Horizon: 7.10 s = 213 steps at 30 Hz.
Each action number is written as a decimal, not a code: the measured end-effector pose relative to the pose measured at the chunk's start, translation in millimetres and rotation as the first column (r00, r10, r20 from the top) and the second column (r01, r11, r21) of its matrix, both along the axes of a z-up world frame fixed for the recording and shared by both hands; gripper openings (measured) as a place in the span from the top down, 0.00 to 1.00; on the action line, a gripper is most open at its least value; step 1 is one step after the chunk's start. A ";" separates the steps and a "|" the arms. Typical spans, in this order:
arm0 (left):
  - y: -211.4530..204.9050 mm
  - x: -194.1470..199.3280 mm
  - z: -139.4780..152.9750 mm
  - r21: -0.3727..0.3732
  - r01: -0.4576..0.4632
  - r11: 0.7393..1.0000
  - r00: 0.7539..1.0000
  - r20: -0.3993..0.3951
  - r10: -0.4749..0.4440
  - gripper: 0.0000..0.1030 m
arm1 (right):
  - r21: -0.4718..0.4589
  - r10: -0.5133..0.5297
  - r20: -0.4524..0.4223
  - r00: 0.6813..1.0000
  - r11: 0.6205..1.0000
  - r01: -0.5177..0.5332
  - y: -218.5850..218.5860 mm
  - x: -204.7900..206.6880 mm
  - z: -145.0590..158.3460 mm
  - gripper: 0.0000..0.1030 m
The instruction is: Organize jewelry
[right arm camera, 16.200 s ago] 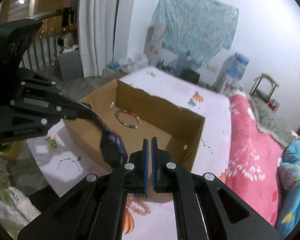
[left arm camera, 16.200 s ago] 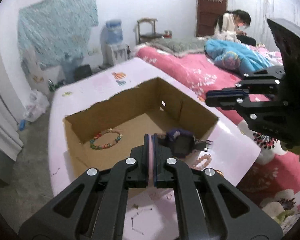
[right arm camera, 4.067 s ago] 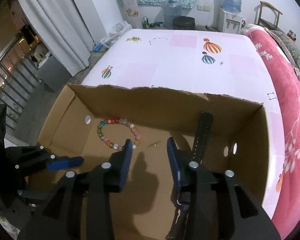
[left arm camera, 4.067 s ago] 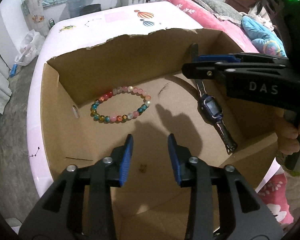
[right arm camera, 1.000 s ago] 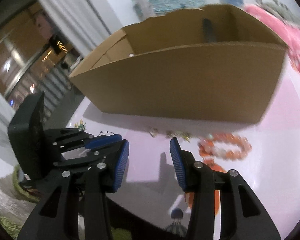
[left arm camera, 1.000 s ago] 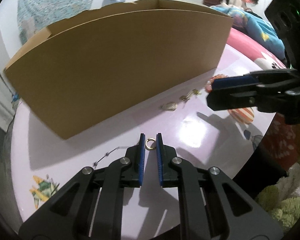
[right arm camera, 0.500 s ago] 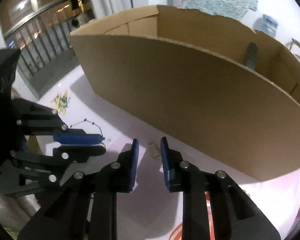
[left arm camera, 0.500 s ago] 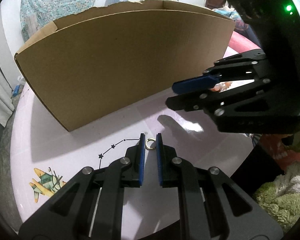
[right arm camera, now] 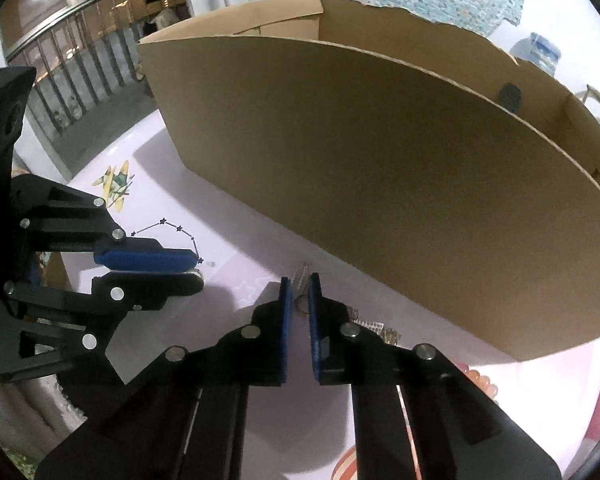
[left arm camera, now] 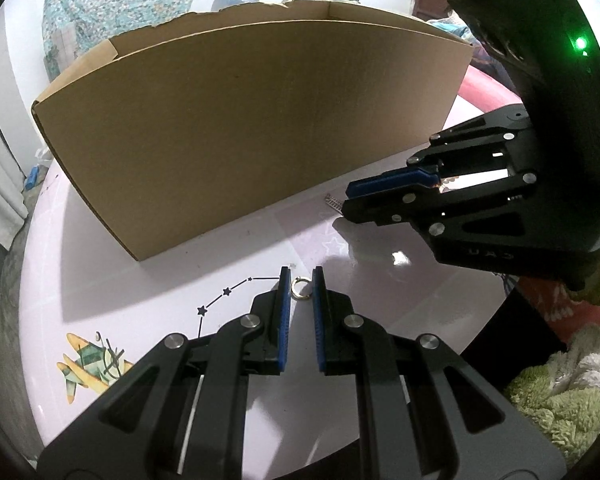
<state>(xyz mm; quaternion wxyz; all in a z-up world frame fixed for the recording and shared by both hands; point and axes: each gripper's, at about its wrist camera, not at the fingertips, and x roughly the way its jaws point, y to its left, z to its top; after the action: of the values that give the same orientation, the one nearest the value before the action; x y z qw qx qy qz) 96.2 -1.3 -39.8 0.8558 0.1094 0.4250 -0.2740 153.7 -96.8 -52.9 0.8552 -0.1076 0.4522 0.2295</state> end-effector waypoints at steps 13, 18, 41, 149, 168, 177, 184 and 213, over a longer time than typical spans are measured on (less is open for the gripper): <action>-0.8 -1.4 1.1 0.004 -0.002 1.000 1.000 0.001 0.002 0.91 | 0.018 -0.073 0.000 0.997 0.997 0.073 4.5 5.5 -1.2 0.91; -0.7 -1.3 1.1 0.003 -0.003 1.000 1.000 0.000 0.003 0.91 | -0.017 -0.072 0.017 0.997 0.997 0.072 11.5 4.5 -0.4 0.91; -3.8 -2.0 -1.5 0.001 -0.004 1.000 1.000 0.005 0.004 0.91 | 0.022 -0.110 -0.060 0.992 0.993 0.112 -2.8 -11.7 -1.5 0.82; -0.3 -6.1 3.8 0.112 0.068 0.991 0.997 0.012 -0.070 0.91 | 0.126 -0.148 0.105 0.983 0.983 0.135 -2.8 -28.4 26.9 0.89; 16.1 -4.9 133.4 -0.089 0.088 0.992 0.966 0.250 -0.063 0.91 | 0.214 -0.069 0.304 0.950 0.977 0.003 -11.7 -29.7 127.1 0.89; -2.8 136.1 117.5 -0.031 0.031 0.999 0.996 -0.080 -0.033 0.91 | 0.221 -0.002 0.044 0.999 0.975 -0.008 -9.0 97.7 127.9 0.89; 5.7 199.8 78.4 -0.051 -0.099 0.994 0.944 -0.320 0.078 0.91 | 0.164 -0.072 -0.217 0.973 0.980 0.109 0.6 167.6 82.3 0.89; 29.0 175.1 120.1 -0.116 -0.137 0.984 0.986 -0.114 0.124 0.73 | 0.283 -0.193 -0.087 0.977 0.936 0.210 -47.3 132.7 125.9 0.63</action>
<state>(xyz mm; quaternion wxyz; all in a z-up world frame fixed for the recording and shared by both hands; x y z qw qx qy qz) 271.3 27.8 80.3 0.8531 0.0135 0.4584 -0.2486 286.4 -144.1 72.9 0.8671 0.0729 0.4469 0.2076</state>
